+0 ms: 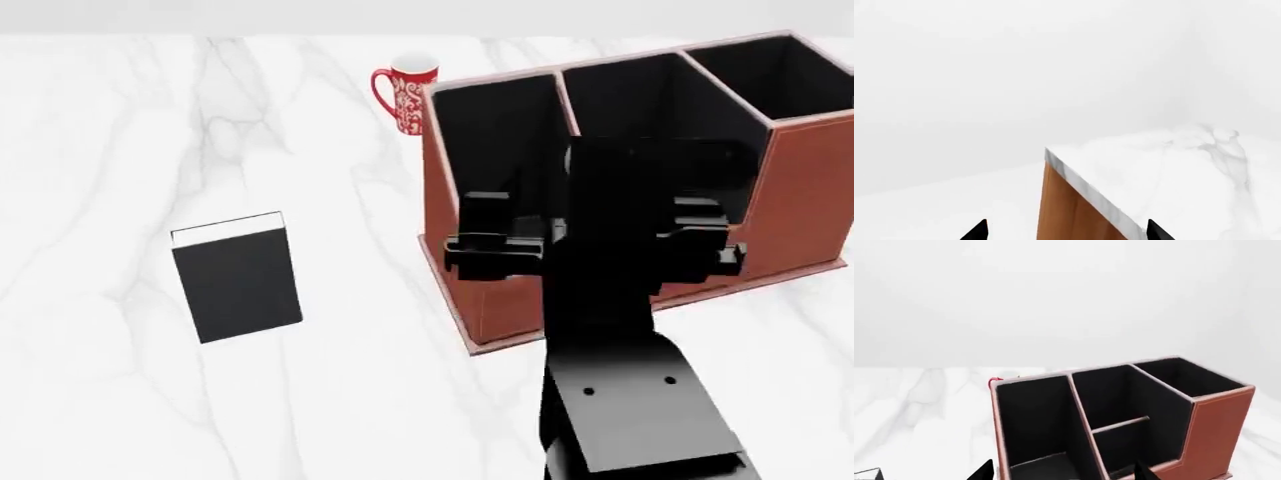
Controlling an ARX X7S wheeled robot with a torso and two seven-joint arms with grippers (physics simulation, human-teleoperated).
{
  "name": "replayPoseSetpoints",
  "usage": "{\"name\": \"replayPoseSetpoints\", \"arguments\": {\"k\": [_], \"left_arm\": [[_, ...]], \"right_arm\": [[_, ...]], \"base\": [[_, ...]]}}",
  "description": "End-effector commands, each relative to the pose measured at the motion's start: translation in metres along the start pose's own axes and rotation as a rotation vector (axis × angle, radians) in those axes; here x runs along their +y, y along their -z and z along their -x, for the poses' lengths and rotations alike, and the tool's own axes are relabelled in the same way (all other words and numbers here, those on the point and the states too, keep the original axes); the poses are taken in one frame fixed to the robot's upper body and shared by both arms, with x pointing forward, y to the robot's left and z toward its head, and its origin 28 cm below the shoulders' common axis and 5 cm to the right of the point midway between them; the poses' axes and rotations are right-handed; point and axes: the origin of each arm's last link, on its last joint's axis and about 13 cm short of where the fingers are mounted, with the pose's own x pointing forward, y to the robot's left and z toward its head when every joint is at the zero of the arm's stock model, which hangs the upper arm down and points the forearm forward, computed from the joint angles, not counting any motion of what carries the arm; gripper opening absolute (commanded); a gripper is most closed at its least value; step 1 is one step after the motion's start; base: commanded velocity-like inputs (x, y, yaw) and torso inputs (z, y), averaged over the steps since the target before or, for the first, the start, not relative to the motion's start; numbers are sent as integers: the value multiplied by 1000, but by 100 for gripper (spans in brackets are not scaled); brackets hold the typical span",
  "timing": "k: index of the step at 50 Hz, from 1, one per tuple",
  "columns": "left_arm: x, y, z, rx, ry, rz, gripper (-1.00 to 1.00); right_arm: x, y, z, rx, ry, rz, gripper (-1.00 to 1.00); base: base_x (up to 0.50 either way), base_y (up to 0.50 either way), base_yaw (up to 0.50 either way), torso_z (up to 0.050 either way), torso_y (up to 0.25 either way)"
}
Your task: Pick up the book and place it in the right compartment of the caddy.
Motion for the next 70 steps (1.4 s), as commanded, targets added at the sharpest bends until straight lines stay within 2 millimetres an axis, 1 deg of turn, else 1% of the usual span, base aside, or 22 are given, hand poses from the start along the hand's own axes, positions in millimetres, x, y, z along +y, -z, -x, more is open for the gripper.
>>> {"name": "replayPoseSetpoints", "arguments": {"k": [1,34,58,60,63,64,70], "left_arm": [[16,-4,1,-22,-57,-14,100],[19,-3,2,-21,-63,-16,100],[21,-3,2,-24,-67,-16,100],[21,-3,2,-24,-66,-15,100],[21,-4,2,-26,-68,-14,100],[21,-4,2,-26,-67,-13,100],[20,-3,2,-24,-65,-13,100]], "right_arm": [[5,-67,-23,4,-4,27,100],[8,-64,-25,16,-19,41,100],[11,-66,-24,23,-34,53,100],[11,-67,-23,15,-33,34,100],[12,-67,-24,27,-26,50,100],[12,-68,-22,33,-66,50,100],[15,-69,-21,74,-23,81,100]], "base": [[500,0,0,0,0],[500,0,0,0,0],[500,0,0,0,1],[500,0,0,0,5],[0,0,0,0,3],[0,0,0,0,0],[0,0,0,0,0]]}}
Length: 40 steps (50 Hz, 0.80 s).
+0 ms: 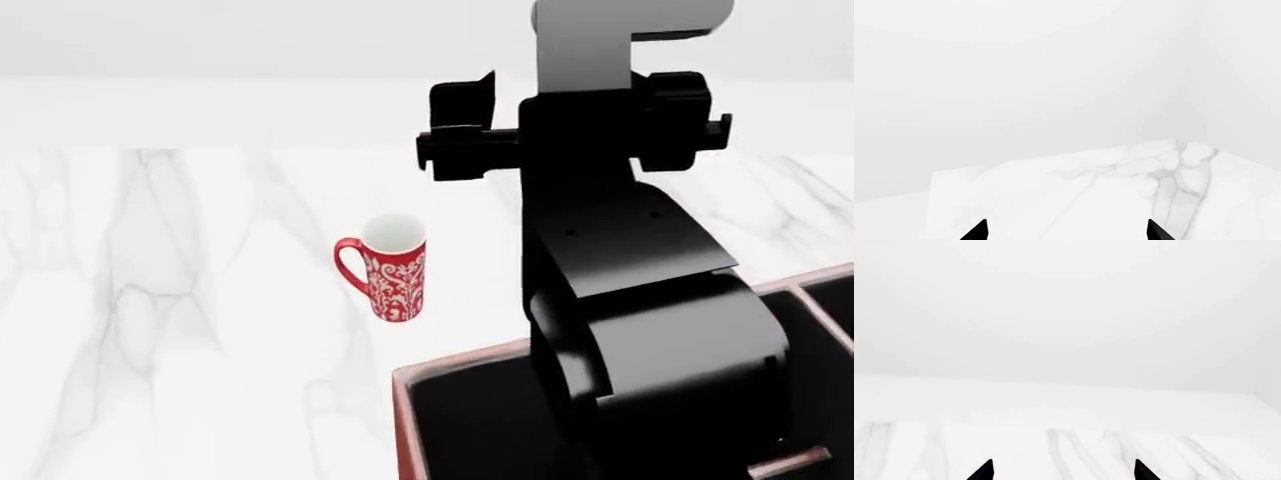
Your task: Pick up the book and place it in the right compartment of the caddy.
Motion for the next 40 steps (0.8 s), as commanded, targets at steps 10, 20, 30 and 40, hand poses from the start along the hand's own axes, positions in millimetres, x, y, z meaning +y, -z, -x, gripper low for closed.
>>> {"name": "replayPoseSetpoints", "arguments": {"k": [10,20,30,40], "left_arm": [[0,1,0,0,0,-2,100],[1,2,1,4,0,-1,100],[1,3,1,7,0,0,100],[1,2,0,7,-2,0,100]], "right_arm": [[16,-25,22,91,-415,68,100],[41,-22,47,210,-905,345,100],[62,2,67,181,-1167,460,100],[68,31,93,255,-1405,704,100]], "base": [[0,0,0,0,0],[0,0,0,0,0],[0,0,0,0,0],[0,0,0,0,0]]}}
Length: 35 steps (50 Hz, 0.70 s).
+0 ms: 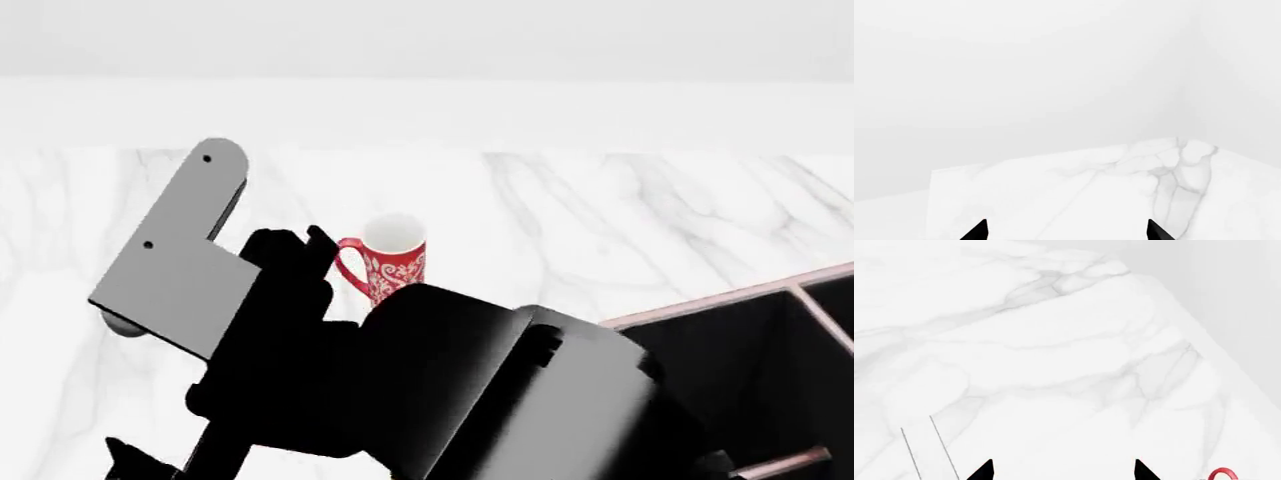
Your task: Pick up the book and place it in the right compartment of the caddy.
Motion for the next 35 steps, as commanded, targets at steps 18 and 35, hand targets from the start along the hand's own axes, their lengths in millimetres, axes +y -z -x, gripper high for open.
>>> {"name": "replayPoseSetpoints", "arguments": {"k": [18,35], "left_arm": [[2,-1,0,-3,-3,1,100],[2,-1,1,-2,-5,0,100]], "right_arm": [[40,19,-8,83,-309,182,100],[36,42,-40,96,-340,165,100]], "base": [[0,0,0,0,0],[0,0,0,0,0]]}}
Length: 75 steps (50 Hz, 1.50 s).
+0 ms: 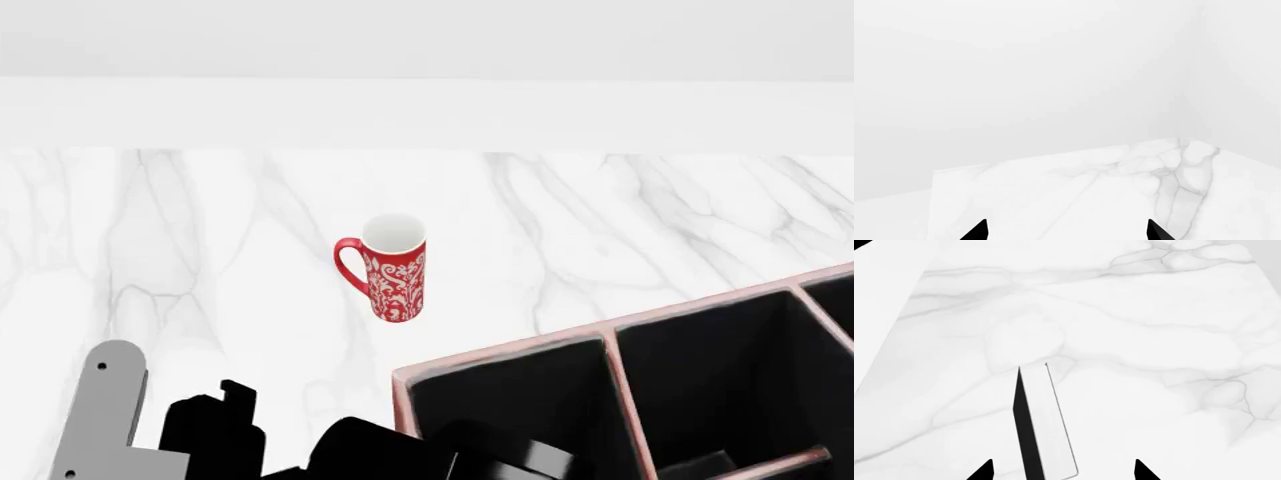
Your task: Pick up the book and place it in the right compartment of the caddy.
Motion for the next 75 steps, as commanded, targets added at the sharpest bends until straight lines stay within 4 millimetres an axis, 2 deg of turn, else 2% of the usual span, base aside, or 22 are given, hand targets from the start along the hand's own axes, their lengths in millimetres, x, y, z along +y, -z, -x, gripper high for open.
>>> {"name": "replayPoseSetpoints", "arguments": {"k": [1,18,29,39,52,53,70,75], "left_arm": [[1,0,0,0,0,-1,100],[2,2,0,3,-3,-2,100],[1,2,0,2,1,-4,100],[3,3,1,0,5,-7,100],[1,3,1,-2,9,-10,100],[1,3,1,-1,9,-10,100],[0,5,2,5,15,-13,100],[1,4,1,3,12,-11,100]], "right_arm": [[-5,17,-22,9,-37,-10,100],[-16,42,-53,17,-82,-53,100],[-17,56,-70,26,-127,-77,100],[-17,74,-94,47,-182,-105,100],[-16,84,-100,48,-192,-113,100],[-15,84,-100,46,-189,-113,-100],[-14,82,-97,18,-164,-105,-100],[-22,65,-83,-36,-53,-134,-100]], "base": [[0,0,0,0,0],[0,0,0,0,0],[0,0,0,0,0],[0,0,0,0,0],[0,0,0,0,0],[0,0,0,0,0],[0,0,0,0,0],[0,0,0,0,0]]}}
